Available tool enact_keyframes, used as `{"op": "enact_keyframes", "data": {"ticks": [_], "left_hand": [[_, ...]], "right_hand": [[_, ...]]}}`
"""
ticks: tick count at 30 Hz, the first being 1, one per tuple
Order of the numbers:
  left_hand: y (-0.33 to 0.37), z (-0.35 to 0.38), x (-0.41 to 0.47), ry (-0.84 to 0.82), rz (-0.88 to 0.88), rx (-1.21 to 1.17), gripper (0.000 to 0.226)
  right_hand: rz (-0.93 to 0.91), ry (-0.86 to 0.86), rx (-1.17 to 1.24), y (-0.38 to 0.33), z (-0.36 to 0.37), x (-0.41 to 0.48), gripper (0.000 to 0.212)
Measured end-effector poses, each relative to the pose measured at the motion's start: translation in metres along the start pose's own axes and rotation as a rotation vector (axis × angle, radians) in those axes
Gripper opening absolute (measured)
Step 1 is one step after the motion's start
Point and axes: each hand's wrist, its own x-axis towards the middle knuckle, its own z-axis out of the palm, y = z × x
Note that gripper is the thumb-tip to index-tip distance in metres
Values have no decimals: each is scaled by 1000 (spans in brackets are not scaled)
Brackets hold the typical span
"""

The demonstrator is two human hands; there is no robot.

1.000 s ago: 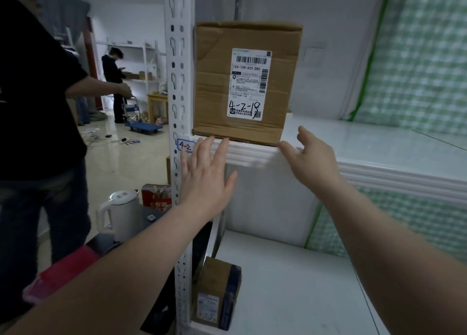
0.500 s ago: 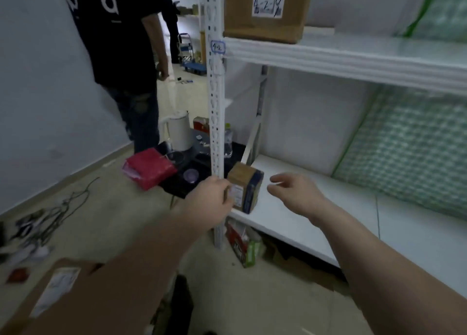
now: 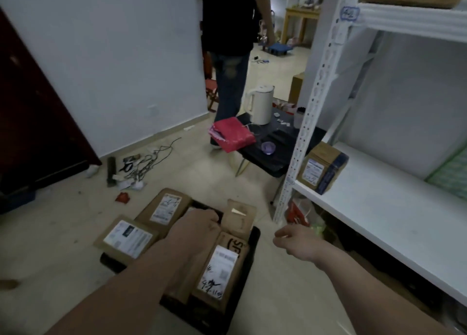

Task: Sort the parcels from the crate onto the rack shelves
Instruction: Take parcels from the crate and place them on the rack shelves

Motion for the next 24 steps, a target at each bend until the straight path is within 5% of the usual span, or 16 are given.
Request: {"op": "enact_keyframes", "data": {"ticks": [6,12,24], "left_hand": [[-140,-15,-62,-64,-239,-82,29],[-256,-39,-95,-10,-371,-163,29],[-321,-26,-61,-96,-433,-353,41]], "right_hand": [[24,-49,71,-89,111,2,26],[-86,-90,136,-185,221,16,37],[107,-54,319,-222,264,77,46]]}}
